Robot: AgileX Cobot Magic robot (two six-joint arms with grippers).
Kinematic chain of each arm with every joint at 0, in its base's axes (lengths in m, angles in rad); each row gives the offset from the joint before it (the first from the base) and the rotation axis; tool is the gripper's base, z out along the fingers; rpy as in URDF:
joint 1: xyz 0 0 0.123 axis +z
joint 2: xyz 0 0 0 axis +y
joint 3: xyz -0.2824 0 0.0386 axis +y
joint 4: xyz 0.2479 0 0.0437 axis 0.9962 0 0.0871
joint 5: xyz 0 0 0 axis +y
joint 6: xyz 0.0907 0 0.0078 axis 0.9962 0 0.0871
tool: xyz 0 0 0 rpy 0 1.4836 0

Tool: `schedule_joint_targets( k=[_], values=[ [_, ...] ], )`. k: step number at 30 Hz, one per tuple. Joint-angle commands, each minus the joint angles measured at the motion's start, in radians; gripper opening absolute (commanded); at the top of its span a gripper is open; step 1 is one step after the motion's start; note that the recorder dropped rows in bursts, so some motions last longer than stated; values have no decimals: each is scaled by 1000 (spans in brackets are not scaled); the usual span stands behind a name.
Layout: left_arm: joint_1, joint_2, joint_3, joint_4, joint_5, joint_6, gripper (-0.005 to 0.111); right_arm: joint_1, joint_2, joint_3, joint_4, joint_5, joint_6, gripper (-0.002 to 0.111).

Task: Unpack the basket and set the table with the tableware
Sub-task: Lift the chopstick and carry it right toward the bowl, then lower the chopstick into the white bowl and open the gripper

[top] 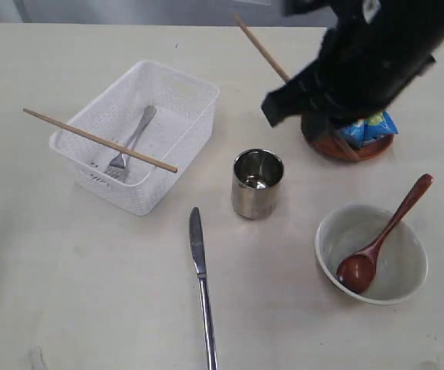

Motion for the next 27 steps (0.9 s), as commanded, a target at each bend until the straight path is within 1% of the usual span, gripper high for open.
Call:
schedule_joint_targets(
  k=[1,6,9,12,15,19,24,27],
  values=[
    [-7,-3,2,4,-5,1,0,-6,-129,196,38,-1,85,-1],
    [-7,-3,2,4,-5,1,0,-6,-194,366,89,-42,131,-1],
    [-7,-3,2,4,-5,1,0,-6,-205,439,130,-78,146,-1],
    [-7,-3,2,4,-5,1,0,-6,-206,505,131,-105,173,-1],
    [-7,-3,2,4,-5,1,0,-6,-213,546,118,-157,193,-1],
    [-7,-3,2,4,-5,1,0,-6,-255,581,67,-223,273,-1],
    [-7,-3,2,4,-5,1,0,-6,-297,599,-68,-170,386,-1],
    [-7,-3,2,4,-5,1,0,-6,-297,599,-70,-144,395,-1]
  ],
)
